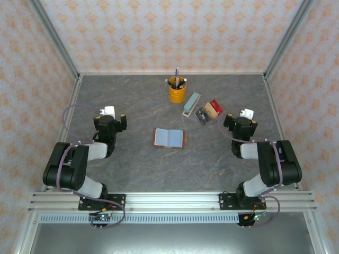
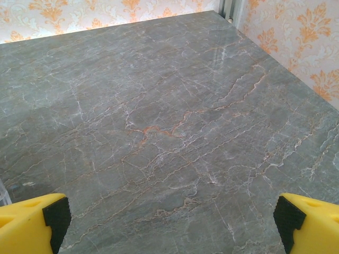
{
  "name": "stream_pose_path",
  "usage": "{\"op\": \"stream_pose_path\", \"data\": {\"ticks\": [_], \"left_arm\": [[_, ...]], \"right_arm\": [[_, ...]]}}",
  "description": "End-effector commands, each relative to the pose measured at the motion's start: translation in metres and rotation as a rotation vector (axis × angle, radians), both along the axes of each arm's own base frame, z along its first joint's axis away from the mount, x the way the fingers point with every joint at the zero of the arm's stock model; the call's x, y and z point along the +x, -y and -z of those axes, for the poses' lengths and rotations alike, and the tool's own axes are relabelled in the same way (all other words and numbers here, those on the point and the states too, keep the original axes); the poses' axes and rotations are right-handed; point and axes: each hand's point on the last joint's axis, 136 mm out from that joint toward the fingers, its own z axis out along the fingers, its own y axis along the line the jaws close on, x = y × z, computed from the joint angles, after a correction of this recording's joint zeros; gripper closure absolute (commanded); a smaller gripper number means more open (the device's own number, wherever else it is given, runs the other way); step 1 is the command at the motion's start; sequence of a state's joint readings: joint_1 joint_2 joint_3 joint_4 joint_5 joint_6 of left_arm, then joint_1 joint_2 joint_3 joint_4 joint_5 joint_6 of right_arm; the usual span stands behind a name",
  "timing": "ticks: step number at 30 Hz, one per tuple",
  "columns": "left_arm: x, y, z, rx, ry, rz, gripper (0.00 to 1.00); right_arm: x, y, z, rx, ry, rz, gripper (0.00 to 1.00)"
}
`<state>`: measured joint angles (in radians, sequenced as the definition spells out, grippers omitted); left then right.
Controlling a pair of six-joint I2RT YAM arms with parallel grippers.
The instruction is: Take the credit cards out of the card holder
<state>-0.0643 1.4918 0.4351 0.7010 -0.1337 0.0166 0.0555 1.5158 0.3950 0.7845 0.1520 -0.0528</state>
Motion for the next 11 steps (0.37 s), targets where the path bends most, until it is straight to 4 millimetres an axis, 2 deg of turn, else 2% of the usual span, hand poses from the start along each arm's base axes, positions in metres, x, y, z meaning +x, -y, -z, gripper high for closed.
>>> {"op": "stream_pose_path", "data": {"ticks": [1,11], "left_arm": [[0.0021,-0.002,-0.005,-0.01,0.03,-0.006,0.0],[0.0025,-0.0017,-0.0045,-0.01,0.027,-0.004,0.0]], "right_arm": [[0.0057,0.0,-0.0047,0.021,0.017,0.005,0.0],[0.005,-0.0005,-0.0052,0.021,0.021,0.003,0.0]]}}
